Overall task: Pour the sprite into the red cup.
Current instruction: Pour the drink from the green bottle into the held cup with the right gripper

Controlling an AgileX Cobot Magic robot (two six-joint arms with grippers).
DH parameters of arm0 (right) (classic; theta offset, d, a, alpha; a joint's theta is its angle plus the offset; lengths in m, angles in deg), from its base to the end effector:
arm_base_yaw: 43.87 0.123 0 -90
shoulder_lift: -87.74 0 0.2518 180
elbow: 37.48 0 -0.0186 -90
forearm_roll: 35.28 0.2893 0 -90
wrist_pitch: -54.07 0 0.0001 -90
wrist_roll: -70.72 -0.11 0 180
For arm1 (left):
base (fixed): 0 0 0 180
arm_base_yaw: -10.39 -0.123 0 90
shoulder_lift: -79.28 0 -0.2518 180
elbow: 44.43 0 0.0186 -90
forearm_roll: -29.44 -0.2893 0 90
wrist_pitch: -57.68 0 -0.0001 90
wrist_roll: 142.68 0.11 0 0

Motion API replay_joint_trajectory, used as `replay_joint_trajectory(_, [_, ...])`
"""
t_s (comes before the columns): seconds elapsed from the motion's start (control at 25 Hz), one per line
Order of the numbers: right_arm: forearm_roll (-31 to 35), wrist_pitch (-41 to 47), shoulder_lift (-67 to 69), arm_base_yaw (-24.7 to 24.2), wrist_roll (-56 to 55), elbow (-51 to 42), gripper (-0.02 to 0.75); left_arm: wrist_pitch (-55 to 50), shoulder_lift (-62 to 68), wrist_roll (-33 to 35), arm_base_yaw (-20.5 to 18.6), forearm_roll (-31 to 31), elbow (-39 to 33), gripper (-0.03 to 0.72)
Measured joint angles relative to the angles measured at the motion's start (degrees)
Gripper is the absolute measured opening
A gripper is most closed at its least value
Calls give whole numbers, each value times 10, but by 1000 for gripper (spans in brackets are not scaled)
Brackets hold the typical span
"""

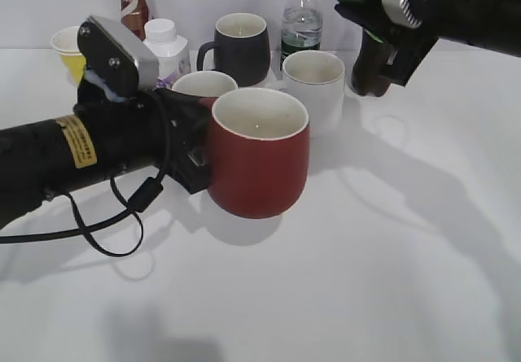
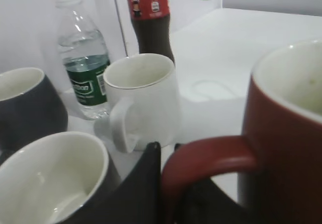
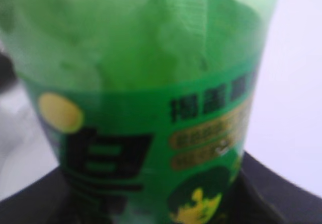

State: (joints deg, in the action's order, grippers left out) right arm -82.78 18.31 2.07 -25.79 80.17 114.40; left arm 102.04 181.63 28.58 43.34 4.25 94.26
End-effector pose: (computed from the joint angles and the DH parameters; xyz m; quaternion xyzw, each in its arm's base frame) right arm 0.3387 0.1604 0.2232 -0.5336 0.5161 -0.0258 0.6695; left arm 0.2700 -0.2140 0.1248 0.3687 0.6816 -0.2391 0.5851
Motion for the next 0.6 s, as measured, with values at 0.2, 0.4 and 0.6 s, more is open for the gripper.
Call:
replay_joint_trajectory(0.2, [-47,32,0,0,31,0,417,20,3,0,0,-1,0,47])
replay_joint_trajectory(0.4, [-123,50,0,0,36,0,417,25,3,0,0,-8,0,47])
replay_joint_trajectory(0.6, [-169,51,0,0,39,0,417,29,3,0,0,-40,0,47])
